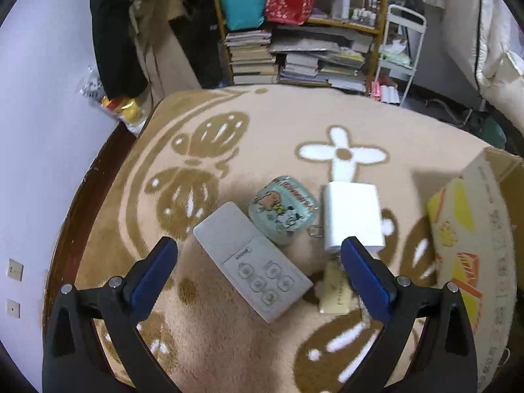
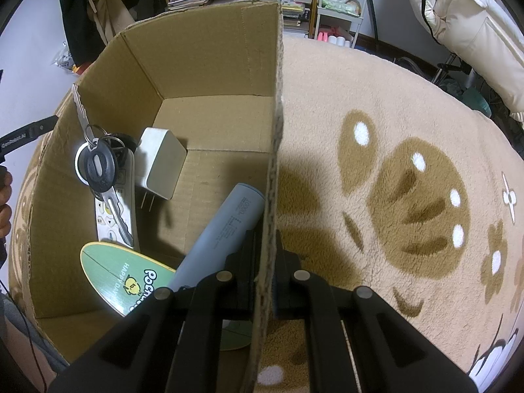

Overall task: Organize rigid objects
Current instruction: 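Lower the left gripper onto the white Midea remote and grasp it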

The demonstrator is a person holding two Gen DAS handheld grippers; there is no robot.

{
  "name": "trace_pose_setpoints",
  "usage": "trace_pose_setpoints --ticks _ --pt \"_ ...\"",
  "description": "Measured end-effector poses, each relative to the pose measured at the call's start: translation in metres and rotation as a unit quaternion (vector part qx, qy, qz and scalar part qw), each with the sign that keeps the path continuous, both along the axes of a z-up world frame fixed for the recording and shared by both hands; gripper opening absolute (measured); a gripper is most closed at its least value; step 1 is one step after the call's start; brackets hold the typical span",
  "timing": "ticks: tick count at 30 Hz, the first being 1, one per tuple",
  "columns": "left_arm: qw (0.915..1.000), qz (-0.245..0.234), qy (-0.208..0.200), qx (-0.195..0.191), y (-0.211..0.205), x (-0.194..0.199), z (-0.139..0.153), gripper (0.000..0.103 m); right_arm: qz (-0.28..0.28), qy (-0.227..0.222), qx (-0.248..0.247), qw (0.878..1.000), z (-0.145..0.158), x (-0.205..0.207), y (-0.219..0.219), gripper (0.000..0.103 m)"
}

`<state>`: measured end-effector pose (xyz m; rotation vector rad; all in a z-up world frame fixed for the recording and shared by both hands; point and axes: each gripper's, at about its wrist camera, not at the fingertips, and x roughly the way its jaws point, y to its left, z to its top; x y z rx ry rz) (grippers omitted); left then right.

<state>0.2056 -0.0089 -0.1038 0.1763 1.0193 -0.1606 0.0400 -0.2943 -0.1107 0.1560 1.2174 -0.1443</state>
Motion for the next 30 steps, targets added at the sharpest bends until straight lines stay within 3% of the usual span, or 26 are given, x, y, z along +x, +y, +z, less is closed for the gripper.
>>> trace_pose_setpoints --ticks 3,9,19,30 --pt "0.9999 0.009 0.008 -0.005 0.005 0.003 -0.01 0.099 0.001 0.001 0.0 1.0 0.0 -0.001 -0.001 0.008" --pt "0.9992 0.019 0.028 0.021 0.012 0.01 -0.03 0.099 0.001 0.001 0.0 1.0 -0.001 0.0 -0.001 0.008" --pt "0.9968 0.063 0.046 -0.016 0.032 0.022 -0.042 0.099 0.0 0.002 0.0 1.0 -0.003 -0.001 -0.001 0.008" --pt "0.997 0.049 0.06 0.0 0.018 0.022 -0.054 0.099 -0.001 0.002 0.001 1.0 -0.005 -0.001 -0.001 0.008"
